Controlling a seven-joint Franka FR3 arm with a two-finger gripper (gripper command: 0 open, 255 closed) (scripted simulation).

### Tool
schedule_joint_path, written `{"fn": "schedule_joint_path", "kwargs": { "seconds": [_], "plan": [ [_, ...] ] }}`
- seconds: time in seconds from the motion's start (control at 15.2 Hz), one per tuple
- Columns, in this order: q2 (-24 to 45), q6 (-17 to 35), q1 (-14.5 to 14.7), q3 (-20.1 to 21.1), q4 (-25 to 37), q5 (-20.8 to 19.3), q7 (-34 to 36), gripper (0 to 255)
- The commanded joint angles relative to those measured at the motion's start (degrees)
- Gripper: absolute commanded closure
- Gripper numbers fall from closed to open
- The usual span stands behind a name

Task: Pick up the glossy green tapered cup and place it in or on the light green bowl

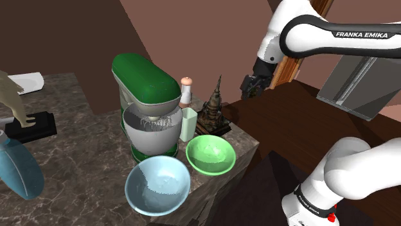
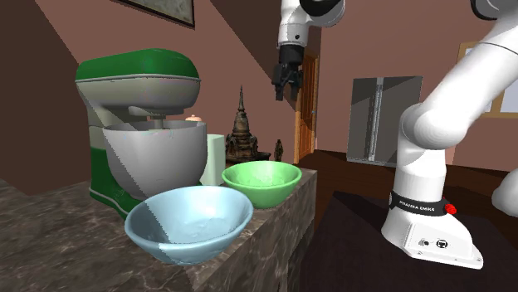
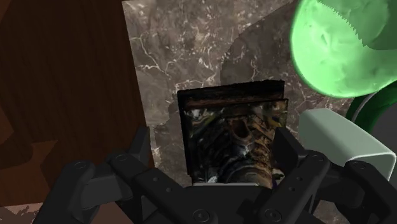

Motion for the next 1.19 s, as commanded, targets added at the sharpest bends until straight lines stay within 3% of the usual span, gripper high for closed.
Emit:
{"fn": "schedule_joint_path", "kwargs": {
  "seconds": [0.0, 0.53, 1.12],
  "plan": [
    [3.6, 2.0, 0.8, 1.6, 1.3, 0.6, 1.4, 0],
    [19.8, 7.3, 3.0, 7.2, 10.5, 0.6, 6.8, 0],
    [37.7, 9.1, 5.6, 11.6, 24.5, -2.8, 12.9, 0]
  ]
}}
